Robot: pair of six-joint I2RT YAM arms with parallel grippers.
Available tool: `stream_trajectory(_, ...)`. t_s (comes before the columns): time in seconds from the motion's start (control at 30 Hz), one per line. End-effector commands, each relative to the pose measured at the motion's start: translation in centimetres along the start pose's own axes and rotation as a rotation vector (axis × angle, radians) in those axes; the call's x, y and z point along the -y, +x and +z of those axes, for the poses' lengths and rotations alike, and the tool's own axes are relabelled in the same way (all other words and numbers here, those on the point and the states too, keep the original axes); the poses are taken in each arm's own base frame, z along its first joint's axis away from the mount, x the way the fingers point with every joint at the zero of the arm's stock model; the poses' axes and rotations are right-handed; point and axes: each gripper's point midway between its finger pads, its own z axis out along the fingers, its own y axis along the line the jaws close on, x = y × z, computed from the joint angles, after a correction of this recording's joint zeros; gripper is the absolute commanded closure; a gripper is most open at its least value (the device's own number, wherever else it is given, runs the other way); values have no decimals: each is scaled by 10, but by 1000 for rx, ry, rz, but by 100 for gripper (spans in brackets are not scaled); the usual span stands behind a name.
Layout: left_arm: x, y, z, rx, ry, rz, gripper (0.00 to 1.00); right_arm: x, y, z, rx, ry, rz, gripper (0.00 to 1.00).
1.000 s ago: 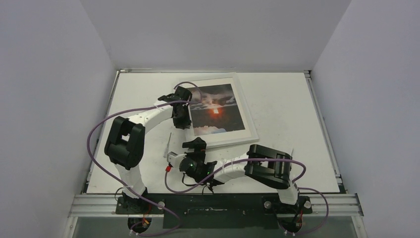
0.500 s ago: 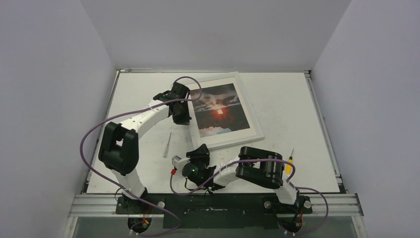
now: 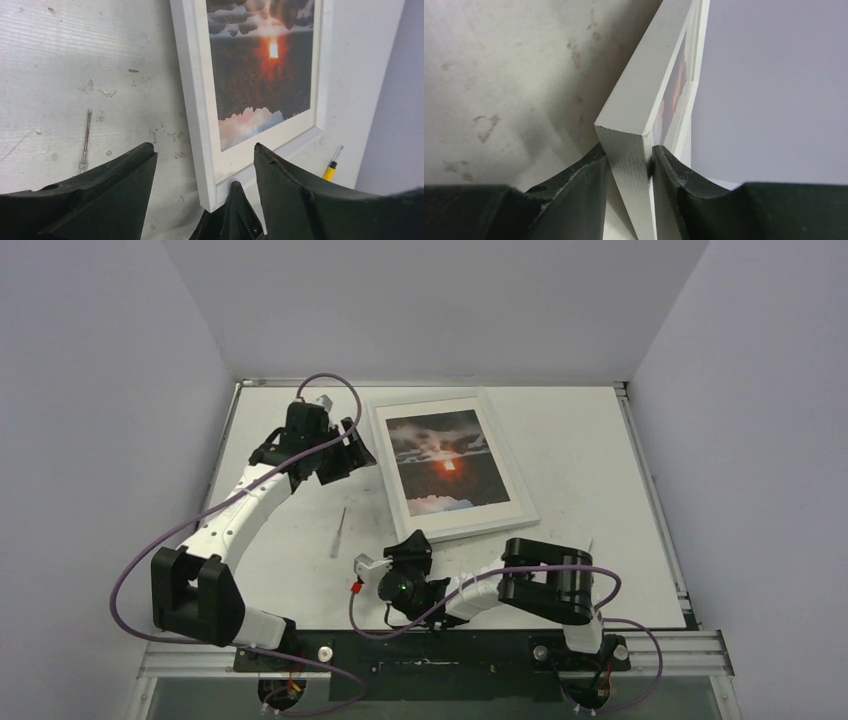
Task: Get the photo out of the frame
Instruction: Turn over the photo frame at the center of the board.
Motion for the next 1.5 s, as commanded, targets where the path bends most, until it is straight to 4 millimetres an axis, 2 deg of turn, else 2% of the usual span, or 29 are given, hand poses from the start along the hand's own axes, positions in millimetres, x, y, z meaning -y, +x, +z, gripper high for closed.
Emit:
stream_trajectory(0.0, 22, -13, -19, 54, 200, -58, 27, 85, -22, -28, 48, 179, 326, 93)
stream_trajectory(0.2, 22, -13, -28, 61, 332, -139, 8, 117, -29, -43, 104, 173, 466, 94)
stream_trajectory(0.5, 51, -15, -45, 30, 516, -161, 3, 148, -33, -66, 217, 132, 655, 94)
stream_trajectory(0.73, 84, -27, -61, 69, 654, -173, 4, 153, -31, -76, 249, 100, 671, 94)
stream_trajectory(0.87, 87, -33, -47, 63, 609, -171, 4, 155, -28, -81, 261, 91, 685, 94)
stream_trajectory(1.03, 85, -35, -20, 26, 506, -187, 2, 165, -26, -92, 293, 82, 740, 94)
stream_trajectory(1.17, 92, -38, -11, 19, 488, -194, 0, 173, -25, -100, 322, 72, 772, 93)
stream_trajectory(1.27, 89, -40, -4, 29, 449, -209, 8, 170, -25, -101, 326, 51, 752, 93)
stream_trajectory(1.37, 91, -44, 1, 38, 432, -221, 10, 168, -23, -101, 321, 41, 746, 93)
stream_trajectory(1.47, 100, -45, 4, 33, 448, -215, 11, 167, -24, -103, 331, 25, 746, 91)
